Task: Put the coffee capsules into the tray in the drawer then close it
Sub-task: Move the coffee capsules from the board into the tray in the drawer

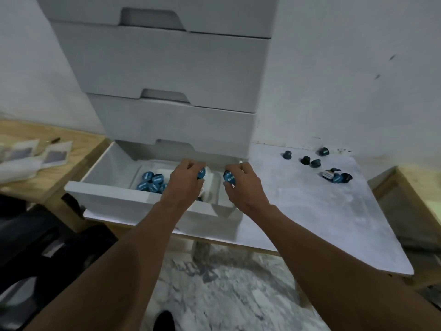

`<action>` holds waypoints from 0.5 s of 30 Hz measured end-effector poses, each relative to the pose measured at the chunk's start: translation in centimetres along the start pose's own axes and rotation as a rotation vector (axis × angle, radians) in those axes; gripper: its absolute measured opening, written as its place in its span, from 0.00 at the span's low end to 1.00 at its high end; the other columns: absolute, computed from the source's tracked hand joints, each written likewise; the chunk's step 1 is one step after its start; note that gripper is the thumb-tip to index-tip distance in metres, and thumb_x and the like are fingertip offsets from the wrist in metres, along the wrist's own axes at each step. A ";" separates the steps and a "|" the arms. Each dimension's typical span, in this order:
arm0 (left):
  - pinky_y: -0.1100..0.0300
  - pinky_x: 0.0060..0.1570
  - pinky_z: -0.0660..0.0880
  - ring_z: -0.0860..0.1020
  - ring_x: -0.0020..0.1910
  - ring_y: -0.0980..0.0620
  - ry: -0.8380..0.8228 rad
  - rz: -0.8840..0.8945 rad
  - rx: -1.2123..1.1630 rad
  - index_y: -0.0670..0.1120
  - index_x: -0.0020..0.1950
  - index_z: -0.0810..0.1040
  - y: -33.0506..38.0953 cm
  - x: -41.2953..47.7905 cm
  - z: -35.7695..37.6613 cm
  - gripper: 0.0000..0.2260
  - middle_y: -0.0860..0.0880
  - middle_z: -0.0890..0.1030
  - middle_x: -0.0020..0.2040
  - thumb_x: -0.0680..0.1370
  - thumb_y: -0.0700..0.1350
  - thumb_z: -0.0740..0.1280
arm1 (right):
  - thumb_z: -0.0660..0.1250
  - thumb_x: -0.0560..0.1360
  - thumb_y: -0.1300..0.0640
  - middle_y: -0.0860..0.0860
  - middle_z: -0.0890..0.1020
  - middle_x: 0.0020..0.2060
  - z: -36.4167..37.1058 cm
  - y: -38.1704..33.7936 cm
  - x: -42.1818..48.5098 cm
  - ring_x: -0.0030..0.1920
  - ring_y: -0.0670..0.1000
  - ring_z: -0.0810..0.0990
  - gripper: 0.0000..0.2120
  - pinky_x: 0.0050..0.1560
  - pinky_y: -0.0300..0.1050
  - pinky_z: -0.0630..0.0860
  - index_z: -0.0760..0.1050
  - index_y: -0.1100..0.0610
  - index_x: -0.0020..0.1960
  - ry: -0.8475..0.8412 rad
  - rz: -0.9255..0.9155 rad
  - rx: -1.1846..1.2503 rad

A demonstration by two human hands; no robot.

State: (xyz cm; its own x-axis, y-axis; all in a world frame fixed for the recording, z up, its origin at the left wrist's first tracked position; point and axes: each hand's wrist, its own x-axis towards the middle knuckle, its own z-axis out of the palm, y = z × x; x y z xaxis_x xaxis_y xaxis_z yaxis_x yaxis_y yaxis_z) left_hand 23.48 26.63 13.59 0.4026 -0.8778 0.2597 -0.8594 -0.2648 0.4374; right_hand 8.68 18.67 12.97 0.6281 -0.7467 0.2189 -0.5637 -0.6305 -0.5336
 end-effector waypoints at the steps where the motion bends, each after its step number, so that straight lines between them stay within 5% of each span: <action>1: 0.54 0.57 0.70 0.75 0.57 0.42 -0.017 0.002 0.007 0.43 0.64 0.74 -1.5 0.5 -0.4 0.18 0.41 0.74 0.60 0.74 0.37 0.67 | 0.65 0.75 0.60 0.57 0.73 0.58 1.0 -0.9 0.9 0.52 0.58 0.77 0.14 0.55 0.49 0.75 0.72 0.56 0.60 0.002 -0.004 -0.004; 15: 0.55 0.59 0.69 0.74 0.57 0.46 -0.373 0.079 0.099 0.48 0.66 0.72 -17.8 6.7 -3.1 0.21 0.44 0.75 0.61 0.74 0.44 0.70 | 0.67 0.73 0.61 0.55 0.73 0.61 12.9 -8.4 8.8 0.58 0.57 0.74 0.22 0.58 0.45 0.70 0.69 0.55 0.66 -0.135 0.213 -0.071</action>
State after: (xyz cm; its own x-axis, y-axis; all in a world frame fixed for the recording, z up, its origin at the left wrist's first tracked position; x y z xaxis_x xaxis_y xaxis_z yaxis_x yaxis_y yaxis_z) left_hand 42.44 26.73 10.20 0.2072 -0.9770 -0.0495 -0.9169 -0.2116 0.3383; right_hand 25.84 20.10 8.82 0.5541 -0.8324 -0.0061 -0.7243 -0.4785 -0.4964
